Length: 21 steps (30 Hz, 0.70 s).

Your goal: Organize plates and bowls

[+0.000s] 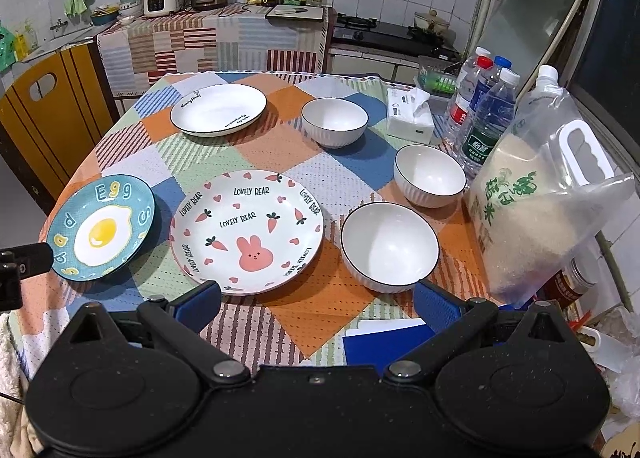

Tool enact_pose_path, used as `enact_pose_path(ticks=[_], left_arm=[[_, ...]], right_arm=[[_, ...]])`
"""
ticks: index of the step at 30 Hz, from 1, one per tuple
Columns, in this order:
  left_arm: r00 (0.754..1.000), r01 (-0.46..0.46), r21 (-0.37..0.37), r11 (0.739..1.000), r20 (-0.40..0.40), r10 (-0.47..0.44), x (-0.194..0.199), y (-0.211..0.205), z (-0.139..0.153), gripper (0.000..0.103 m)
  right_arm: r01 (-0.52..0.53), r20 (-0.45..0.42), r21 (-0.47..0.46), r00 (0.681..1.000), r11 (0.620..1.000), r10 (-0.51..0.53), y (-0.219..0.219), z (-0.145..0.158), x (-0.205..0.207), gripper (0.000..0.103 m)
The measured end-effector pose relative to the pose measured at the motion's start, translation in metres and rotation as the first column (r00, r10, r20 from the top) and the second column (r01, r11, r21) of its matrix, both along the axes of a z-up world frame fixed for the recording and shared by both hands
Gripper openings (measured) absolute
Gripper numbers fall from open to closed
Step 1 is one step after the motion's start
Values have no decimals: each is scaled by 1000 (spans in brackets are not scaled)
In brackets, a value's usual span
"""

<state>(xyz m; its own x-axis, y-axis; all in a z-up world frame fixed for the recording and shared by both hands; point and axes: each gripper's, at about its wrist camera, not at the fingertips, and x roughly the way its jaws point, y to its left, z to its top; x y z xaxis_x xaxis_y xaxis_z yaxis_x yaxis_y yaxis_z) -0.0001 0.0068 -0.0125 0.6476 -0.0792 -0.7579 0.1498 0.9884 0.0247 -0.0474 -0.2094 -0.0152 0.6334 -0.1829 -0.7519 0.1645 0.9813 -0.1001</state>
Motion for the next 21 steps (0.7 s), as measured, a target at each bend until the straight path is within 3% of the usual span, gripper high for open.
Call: enact_pose_path(ticks=[4, 8, 11, 15, 19, 21], left_arm=[[1000, -19, -26, 999, -2, 19, 1, 4, -4, 101], [998, -50, -28, 998, 37, 51, 6, 4, -7, 100], [997, -28, -24, 999, 74, 30, 12, 1, -11, 100], [983, 100, -14, 995, 154, -97, 16, -8, -20, 102], [989, 114, -27, 993, 101, -111, 32, -17, -34, 102], [992, 117, -52, 992, 58, -114, 42, -21, -46, 102]], right_arm=[[-13, -2, -5, 1000, 1000, 13, 0, -3, 1, 103], [-131, 92, -12, 987, 991, 132, 1, -3, -3, 103], [-222, 184, -76, 955, 972, 232, 3, -5, -2, 103], [-252, 322, -234, 891, 939, 319, 5, -14, 5, 103], [-316, 360, -170, 862, 933, 357, -1, -24, 20, 103], [-324, 346, -110, 874, 940, 342, -6, -33, 28, 102]])
